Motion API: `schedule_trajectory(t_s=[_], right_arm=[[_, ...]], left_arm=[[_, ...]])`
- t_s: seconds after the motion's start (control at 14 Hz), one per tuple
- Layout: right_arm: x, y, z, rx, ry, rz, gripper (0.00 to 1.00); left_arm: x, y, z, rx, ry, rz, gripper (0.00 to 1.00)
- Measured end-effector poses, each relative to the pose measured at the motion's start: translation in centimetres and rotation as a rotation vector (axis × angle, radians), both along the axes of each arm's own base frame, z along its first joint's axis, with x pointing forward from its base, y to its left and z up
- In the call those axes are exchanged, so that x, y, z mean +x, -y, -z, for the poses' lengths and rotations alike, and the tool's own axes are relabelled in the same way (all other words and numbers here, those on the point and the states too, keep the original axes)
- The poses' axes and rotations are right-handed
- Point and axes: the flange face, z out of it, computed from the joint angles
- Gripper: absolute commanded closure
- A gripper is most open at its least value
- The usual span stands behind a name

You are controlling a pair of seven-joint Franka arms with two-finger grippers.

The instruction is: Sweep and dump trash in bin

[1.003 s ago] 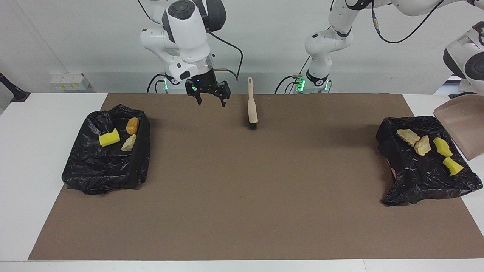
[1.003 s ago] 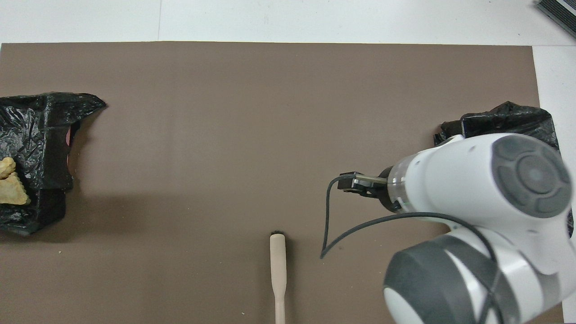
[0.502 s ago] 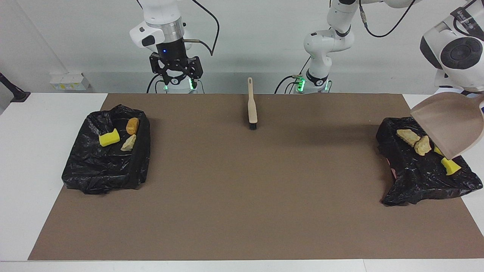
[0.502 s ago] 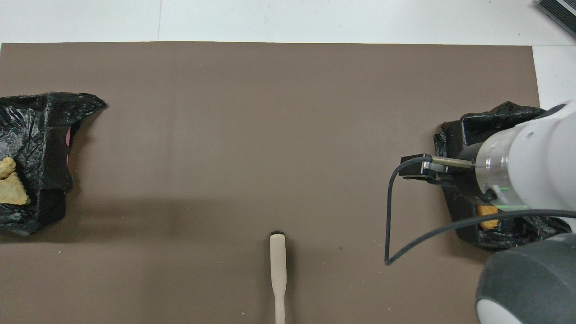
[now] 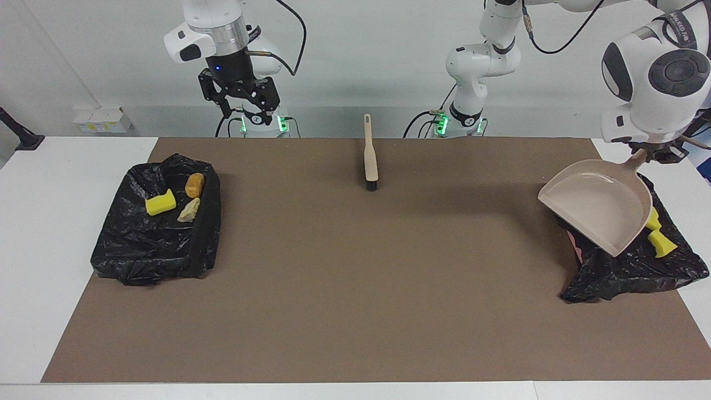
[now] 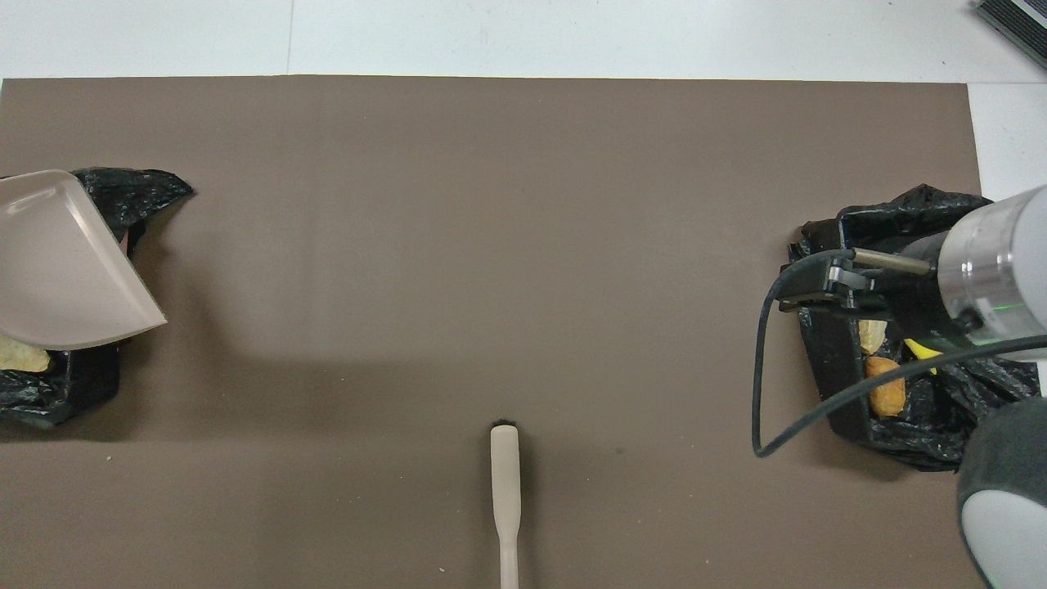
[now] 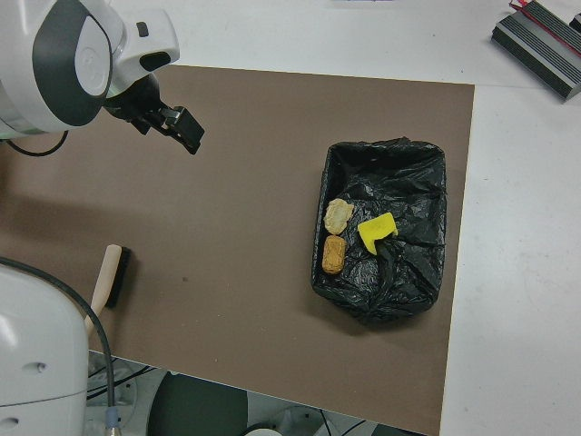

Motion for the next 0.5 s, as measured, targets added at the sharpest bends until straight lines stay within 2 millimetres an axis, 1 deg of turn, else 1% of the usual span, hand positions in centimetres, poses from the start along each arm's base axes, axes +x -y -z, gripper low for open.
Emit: schedule_trajectory(t_s=[0.14, 0.22, 0.43, 0.5], right_arm=[[0.6, 1.4, -0.2, -0.01, -0.006, -0.031, 0.0], [0.8, 2.0, -0.2, -0.011, -0.01, -0.045, 0.0], [1.1, 2.6, -0.1, -0.011, -0.014, -0.047, 0.0], [1.2, 3.3, -0.1, -0.011, -0.016, -0.035, 0.0]], left_arm=[[-0.1, 2.6, 0.3, -0.024, 0.054, -0.083, 1.0], [-0.2, 4.3, 0.6, -0.046, 0.086, -0.136, 1.0], [-0.8, 9.8, 1.2, -0.129, 0.158, -0.288, 1.0], [-1.1, 11.8, 1.3, -0.147, 0.179, -0.334, 1.0]])
